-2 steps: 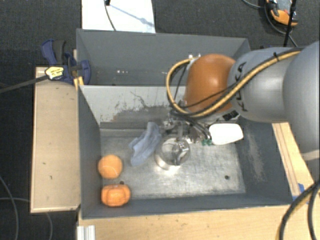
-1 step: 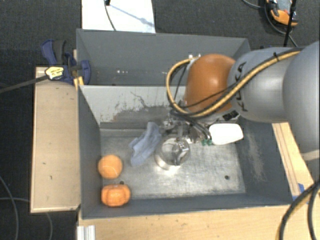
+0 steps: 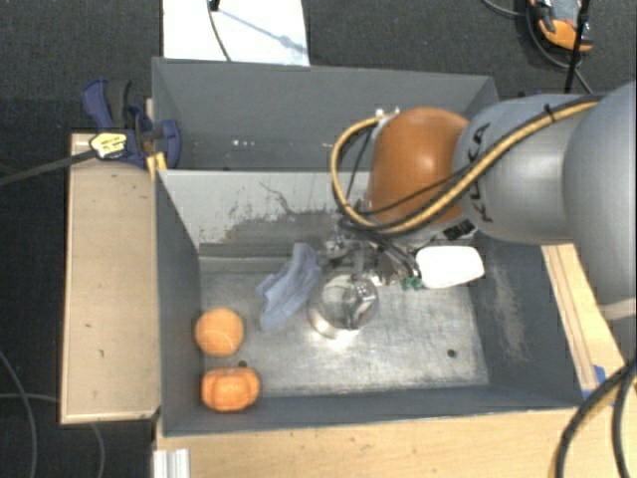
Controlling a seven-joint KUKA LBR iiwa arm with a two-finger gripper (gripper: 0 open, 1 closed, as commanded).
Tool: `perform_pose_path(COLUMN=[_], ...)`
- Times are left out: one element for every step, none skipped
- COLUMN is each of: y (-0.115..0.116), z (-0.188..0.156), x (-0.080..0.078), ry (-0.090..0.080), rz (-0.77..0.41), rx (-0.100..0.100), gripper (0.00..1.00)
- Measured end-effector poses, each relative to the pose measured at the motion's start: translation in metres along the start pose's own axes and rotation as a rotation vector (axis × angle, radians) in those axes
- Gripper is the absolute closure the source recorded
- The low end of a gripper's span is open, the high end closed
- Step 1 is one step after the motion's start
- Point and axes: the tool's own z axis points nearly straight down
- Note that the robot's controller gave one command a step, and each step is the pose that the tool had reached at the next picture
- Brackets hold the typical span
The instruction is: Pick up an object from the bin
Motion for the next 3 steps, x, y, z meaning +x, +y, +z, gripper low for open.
perform_pose_path(y=[0.0000, -0.0001, -0.0001], z=[0.0000, 0.0000, 0.0000], x=[0.0000, 0.0000, 0.0000], ry=[0.000, 0.000, 0.000], rz=[0.001, 0.001, 0.003], rx=[0.000, 0.000, 0.000], gripper=[1.00, 1.00, 1.00])
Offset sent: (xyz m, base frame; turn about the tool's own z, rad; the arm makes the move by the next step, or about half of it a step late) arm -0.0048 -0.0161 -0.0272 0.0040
